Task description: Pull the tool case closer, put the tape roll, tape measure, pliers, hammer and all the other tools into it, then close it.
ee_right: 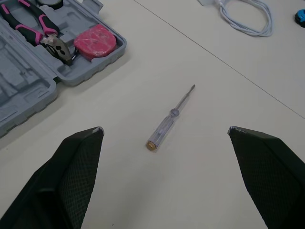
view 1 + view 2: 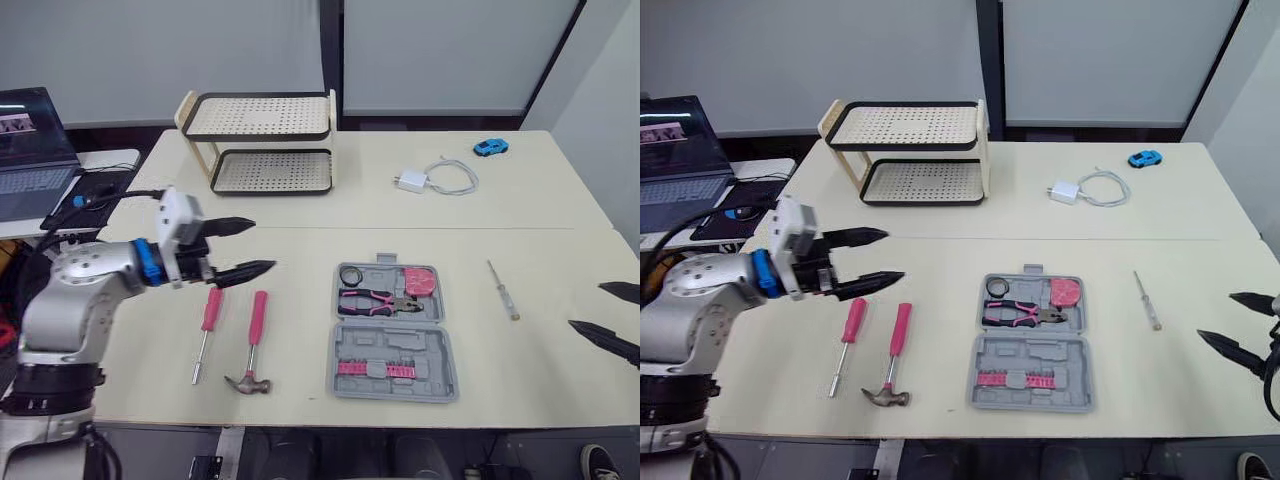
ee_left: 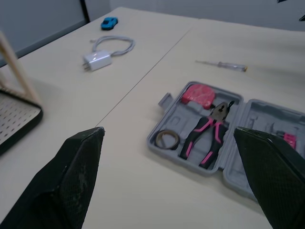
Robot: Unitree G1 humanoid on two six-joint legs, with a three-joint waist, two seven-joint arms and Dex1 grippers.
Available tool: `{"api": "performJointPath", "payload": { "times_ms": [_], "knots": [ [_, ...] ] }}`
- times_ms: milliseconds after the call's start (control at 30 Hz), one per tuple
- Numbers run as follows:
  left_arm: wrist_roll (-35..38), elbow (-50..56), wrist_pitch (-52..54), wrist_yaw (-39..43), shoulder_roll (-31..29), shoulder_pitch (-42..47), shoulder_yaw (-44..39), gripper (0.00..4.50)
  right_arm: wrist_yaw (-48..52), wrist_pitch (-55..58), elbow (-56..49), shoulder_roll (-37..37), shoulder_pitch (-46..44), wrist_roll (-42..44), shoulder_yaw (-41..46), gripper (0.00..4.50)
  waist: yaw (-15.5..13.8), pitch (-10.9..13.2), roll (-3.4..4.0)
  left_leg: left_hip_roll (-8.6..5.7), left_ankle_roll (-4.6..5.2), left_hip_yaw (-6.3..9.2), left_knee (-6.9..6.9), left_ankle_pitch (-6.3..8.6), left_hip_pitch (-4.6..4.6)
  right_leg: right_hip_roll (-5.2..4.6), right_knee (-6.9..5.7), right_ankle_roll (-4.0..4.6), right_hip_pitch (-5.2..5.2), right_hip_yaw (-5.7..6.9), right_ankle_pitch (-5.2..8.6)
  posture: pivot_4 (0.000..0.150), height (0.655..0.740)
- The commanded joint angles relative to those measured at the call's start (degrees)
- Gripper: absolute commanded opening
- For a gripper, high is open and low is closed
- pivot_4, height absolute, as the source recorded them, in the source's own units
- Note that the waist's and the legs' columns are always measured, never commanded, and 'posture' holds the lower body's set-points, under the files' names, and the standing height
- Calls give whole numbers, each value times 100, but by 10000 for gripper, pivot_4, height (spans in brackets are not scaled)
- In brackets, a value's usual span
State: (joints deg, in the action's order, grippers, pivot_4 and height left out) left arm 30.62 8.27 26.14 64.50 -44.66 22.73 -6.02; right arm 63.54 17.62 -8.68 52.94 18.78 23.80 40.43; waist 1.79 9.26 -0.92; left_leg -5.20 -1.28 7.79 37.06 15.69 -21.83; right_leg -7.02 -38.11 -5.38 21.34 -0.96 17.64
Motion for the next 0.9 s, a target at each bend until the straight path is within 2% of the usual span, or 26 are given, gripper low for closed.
{"api": "performJointPath", "payload": {
  "times_ms": [33,200,400,667,900],
  "knots": [
    [122,456,-2,91,169,182,295,45000,-199,255,-532,-116,176,175,390,44886,8,0,0,1,1,0,0,1,0,1,0,0,0,0,0,1500,7400],
    [135,972,-47,71,729,445,934,45000,-393,514,-813,-271,394,219,591,44886,-37,1,-1,-2,3,1,8,1,1,1,2,-1,-10,2,0,1500,7400],
    [-112,1087,-278,-84,1169,607,1362,45000,-529,660,-861,-271,466,248,579,44886,-34,1,-2,-1,3,0,9,1,2,1,4,-2,-14,3,-1,1500,7400],
    [-448,991,-491,-316,1422,537,1565,45000,-1372,1213,-667,-372,-336,104,-455,44886,-31,0,-3,2,-5,1,11,-4,4,3,3,-2,-15,3,-1,1500,7400],
    [-536,964,-511,-408,1503,509,1596,45000,-2020,1428,54,-588,-1412,-169,-1432,44886,-36,0,-3,-3,-18,0,16,-12,-2,0,6,-2,-14,3,-1,1500,7400]
  ]
}}
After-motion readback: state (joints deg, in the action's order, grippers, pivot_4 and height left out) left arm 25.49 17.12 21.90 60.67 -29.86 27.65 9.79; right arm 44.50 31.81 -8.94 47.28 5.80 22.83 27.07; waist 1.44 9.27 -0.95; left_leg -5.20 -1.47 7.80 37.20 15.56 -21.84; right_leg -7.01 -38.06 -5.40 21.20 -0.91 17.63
